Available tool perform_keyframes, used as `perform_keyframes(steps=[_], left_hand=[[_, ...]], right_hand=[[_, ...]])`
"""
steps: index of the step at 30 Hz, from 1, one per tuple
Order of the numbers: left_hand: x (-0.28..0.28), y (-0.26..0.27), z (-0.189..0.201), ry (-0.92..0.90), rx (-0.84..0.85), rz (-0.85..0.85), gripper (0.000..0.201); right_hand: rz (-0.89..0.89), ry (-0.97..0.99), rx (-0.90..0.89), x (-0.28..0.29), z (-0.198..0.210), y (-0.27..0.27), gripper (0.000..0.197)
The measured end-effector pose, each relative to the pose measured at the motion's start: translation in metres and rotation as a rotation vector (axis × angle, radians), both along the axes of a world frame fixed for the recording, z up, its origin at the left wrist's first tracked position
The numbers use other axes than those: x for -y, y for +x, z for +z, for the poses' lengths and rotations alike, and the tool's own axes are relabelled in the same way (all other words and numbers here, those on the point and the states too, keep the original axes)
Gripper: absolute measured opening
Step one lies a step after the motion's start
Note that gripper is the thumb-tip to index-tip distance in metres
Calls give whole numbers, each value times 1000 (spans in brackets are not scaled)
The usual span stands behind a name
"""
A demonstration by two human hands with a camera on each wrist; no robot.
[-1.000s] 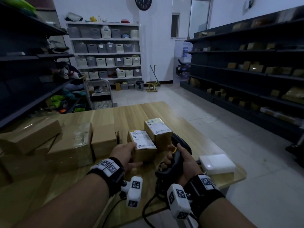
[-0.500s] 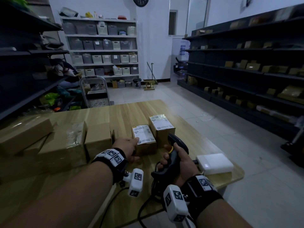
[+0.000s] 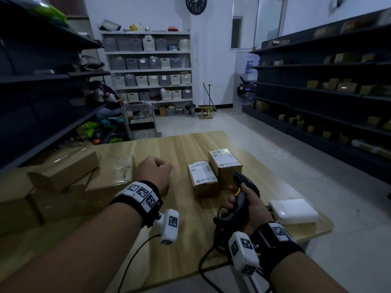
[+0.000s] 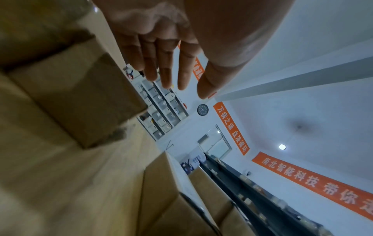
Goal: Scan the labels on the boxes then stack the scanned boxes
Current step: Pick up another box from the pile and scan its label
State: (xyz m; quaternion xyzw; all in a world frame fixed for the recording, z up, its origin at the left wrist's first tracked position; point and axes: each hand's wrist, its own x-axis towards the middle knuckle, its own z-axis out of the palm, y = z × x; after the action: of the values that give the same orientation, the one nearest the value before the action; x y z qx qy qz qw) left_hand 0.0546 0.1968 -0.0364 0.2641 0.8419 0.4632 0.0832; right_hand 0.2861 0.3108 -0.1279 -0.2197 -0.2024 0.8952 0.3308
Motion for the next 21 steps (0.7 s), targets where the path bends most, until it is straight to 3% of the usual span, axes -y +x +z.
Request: perform_keyframes(steps=[3, 5, 8, 11, 15, 18, 21], left_hand=[[4, -6, 7, -372, -225, -65, 40], [4, -3, 4, -599, -346, -165, 35], [5, 4, -5, -767, -498, -223, 32], [4, 7, -9, -753, -557, -190, 35], [4, 8, -4, -683, -483, -193, 59], [10, 9, -3, -632, -433, -178, 58], [19, 6, -7, -410, -302, -114, 48]], right_hand=[[-5, 9, 5, -1, -3, 0, 36], [-6, 10, 8, -1, -4, 0, 37], [-6, 7, 11, -1, -4, -1, 37], [-4, 4, 16, 0, -1, 1, 35], [-1, 2, 26, 0, 0, 1, 35], [6, 3, 27, 0, 0, 1, 36], [5, -1, 26, 2, 0, 1, 36]])
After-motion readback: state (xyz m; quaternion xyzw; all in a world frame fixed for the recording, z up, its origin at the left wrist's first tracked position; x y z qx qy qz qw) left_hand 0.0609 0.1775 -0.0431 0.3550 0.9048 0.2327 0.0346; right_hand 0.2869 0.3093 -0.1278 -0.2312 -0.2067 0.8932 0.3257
